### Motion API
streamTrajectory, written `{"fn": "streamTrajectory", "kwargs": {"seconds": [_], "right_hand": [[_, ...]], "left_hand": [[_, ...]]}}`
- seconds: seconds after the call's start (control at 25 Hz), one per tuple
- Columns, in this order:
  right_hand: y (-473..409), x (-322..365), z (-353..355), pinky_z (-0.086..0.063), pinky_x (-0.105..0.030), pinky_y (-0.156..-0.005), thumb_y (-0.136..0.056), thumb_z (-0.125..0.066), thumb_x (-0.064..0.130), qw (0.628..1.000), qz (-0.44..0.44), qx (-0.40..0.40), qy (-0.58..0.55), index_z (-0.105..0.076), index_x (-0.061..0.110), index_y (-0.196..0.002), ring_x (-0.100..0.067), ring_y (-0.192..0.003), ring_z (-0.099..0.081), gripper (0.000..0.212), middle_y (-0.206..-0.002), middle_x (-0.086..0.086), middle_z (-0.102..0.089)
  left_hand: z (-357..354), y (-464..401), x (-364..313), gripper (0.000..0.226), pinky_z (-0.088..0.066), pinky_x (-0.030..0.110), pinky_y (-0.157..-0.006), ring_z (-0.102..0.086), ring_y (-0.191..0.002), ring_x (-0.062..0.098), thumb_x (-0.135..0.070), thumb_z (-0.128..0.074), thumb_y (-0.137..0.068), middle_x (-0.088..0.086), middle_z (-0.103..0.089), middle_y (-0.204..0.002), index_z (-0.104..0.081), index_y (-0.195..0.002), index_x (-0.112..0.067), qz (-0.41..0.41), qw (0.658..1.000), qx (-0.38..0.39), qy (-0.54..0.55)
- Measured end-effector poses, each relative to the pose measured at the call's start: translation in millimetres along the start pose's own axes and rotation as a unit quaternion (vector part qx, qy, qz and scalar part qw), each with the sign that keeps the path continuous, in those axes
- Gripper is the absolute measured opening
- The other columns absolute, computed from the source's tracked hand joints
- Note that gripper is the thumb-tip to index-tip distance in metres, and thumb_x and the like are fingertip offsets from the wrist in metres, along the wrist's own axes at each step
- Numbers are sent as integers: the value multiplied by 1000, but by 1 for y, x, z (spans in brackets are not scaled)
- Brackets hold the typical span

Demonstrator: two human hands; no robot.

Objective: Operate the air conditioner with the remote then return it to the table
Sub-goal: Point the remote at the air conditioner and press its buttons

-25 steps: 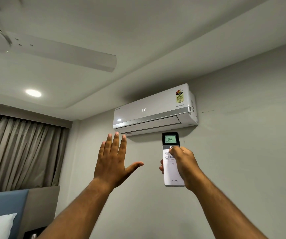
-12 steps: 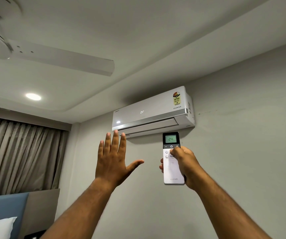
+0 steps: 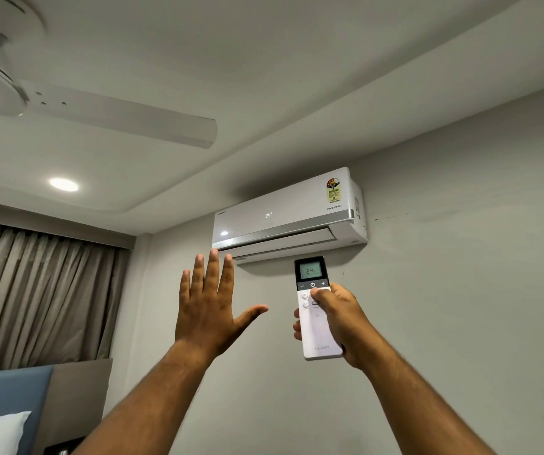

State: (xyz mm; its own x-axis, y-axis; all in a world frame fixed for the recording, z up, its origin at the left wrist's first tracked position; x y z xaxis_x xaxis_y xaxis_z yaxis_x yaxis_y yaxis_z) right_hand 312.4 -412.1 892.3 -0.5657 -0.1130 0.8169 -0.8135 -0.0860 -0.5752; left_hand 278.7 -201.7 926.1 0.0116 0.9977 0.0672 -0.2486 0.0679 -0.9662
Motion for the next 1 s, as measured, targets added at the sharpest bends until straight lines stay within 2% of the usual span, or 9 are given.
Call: {"fn": "streamTrajectory", "kwargs": {"seconds": [0.16, 0.36, 1.0], "right_hand": [[3, 0, -1, -61, -50, -72, -99, -45, 24, 1000, 1, -1, 3, -52, 11, -100, -35, -68, -68, 14, -88, -23, -69], [7, -1, 1, -62, -43, -63, -99, -44, 23, 1000, 3, -14, -21, -54, 11, -103, -32, -62, -69, 16, -84, -21, -70], [1, -15, -11, -62, -42, -63, -98, -46, 22, 999, -5, -20, -30, -54, 11, -103, -32, -64, -69, 14, -88, -22, -70]], "left_hand": [[4, 0, -2, 106, -18, 58, -113, -13, -144, 38, -87, -15, -76, 16, -13, -157, -14, -150, -10, -4, 1000, -1, -3], [6, 1, -2, 105, -20, 59, -112, -16, -143, 40, -86, -16, -77, 16, -14, -156, -14, -149, -10, -10, 1000, -4, -6], [-6, 5, 10, 104, -23, 61, -111, -18, -142, 41, -85, -17, -78, 17, -16, -156, -16, -149, -10, -11, 1000, 2, -7]]}}
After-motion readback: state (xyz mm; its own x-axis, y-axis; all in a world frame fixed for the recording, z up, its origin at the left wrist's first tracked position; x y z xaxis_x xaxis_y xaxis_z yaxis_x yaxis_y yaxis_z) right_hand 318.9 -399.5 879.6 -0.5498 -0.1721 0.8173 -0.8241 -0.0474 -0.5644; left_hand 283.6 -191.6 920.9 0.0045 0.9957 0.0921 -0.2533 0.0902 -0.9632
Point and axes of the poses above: each hand's wrist, its own y-axis away from the middle knuckle, its own z-axis out of the back of the hand, x = y × z, the point moved 10 cm from there along -y, towards the middle knuckle
